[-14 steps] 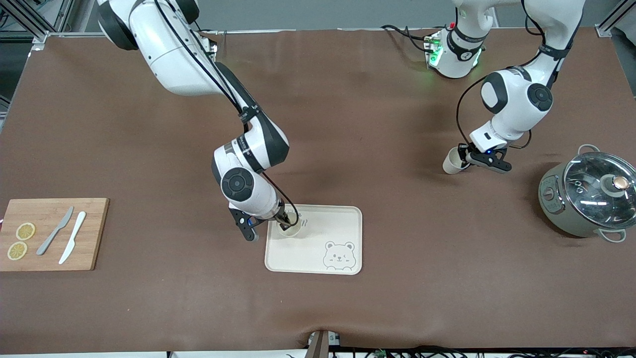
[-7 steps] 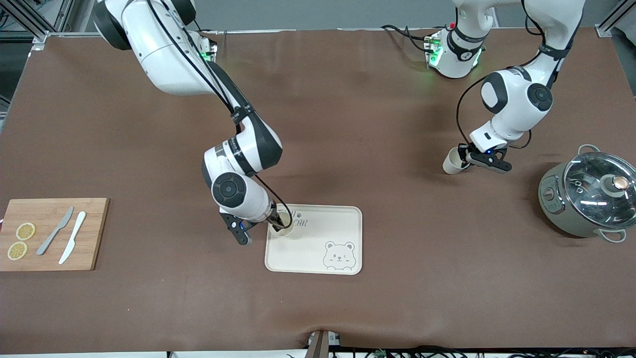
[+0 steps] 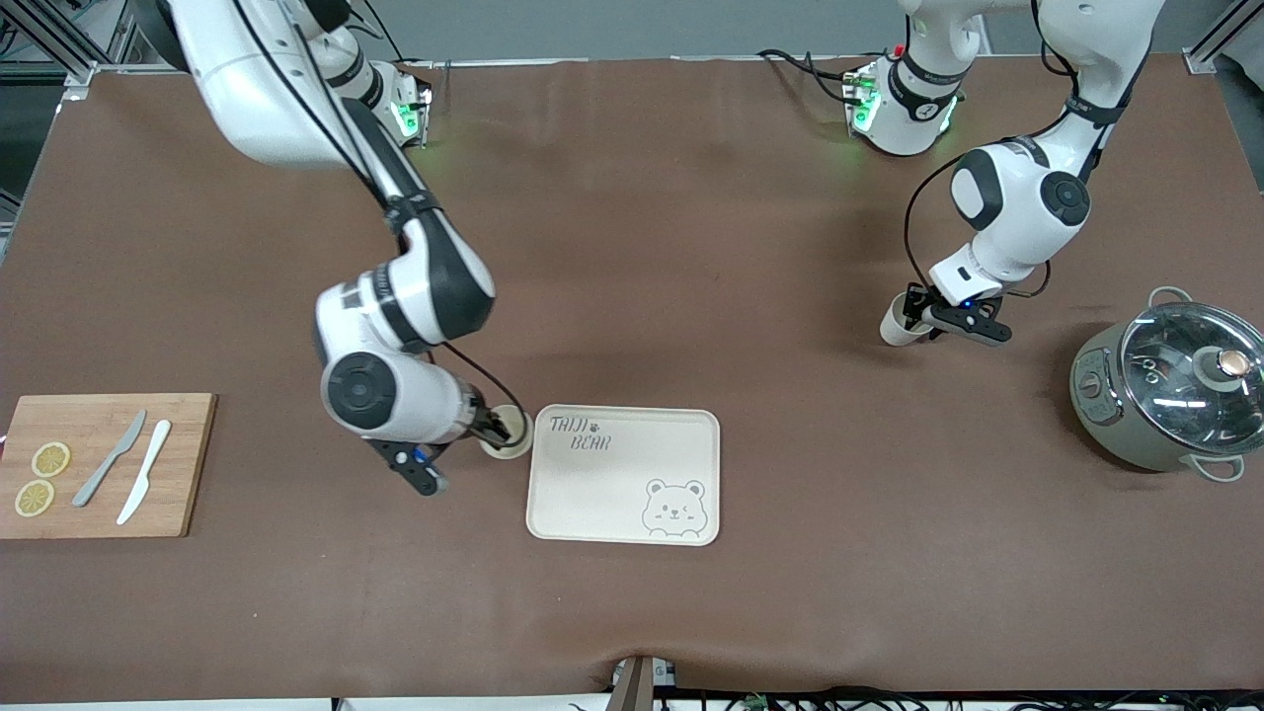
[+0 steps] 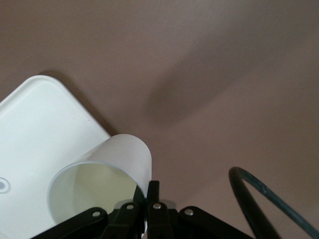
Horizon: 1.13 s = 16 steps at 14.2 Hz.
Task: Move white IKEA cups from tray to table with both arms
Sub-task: 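Carry the cups off the tray with both grippers, apart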
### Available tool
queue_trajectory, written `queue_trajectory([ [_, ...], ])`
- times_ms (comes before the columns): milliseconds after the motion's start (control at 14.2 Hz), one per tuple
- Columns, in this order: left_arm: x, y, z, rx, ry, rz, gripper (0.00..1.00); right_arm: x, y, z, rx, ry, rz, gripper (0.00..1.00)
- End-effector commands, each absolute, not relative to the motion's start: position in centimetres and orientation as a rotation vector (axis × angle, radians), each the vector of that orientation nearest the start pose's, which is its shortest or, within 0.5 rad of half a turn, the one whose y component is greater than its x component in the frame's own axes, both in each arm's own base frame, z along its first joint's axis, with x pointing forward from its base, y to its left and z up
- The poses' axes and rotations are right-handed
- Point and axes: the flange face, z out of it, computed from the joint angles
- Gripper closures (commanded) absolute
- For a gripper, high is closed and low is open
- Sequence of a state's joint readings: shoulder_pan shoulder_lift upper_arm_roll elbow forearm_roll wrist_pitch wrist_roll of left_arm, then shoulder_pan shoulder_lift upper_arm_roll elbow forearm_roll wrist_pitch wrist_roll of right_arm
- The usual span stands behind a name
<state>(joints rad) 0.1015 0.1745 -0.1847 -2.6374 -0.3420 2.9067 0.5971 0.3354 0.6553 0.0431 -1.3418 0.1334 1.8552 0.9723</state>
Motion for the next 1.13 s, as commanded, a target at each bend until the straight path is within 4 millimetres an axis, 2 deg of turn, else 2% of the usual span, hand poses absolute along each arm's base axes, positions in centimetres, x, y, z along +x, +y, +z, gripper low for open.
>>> queue_trajectory([
  [0, 43.5, -1.7, 19.8, -3.174, 0.577, -0.228, 0.05, 63.4, 24.4, 34.0, -2.967, 0.863, 0.359, 1.00],
  [353, 44.0, -1.7, 21.4, -3.164, 0.570, -0.277, 0.04, 61.8, 20.2, 33.4, -3.009, 0.686, 0.377, 1.00],
  [777, 44.0, -1.7, 22.3, -3.176, 0.574, -0.262, 0.04, 60.4, 10.4, 32.6, -3.074, 0.326, 0.412, 1.00],
  [1060, 44.2, -1.9, 24.8, -3.201, 0.593, -0.231, 0.00, 60.0, 4.0, 31.0, -3.085, 0.145, 0.392, 1.00],
])
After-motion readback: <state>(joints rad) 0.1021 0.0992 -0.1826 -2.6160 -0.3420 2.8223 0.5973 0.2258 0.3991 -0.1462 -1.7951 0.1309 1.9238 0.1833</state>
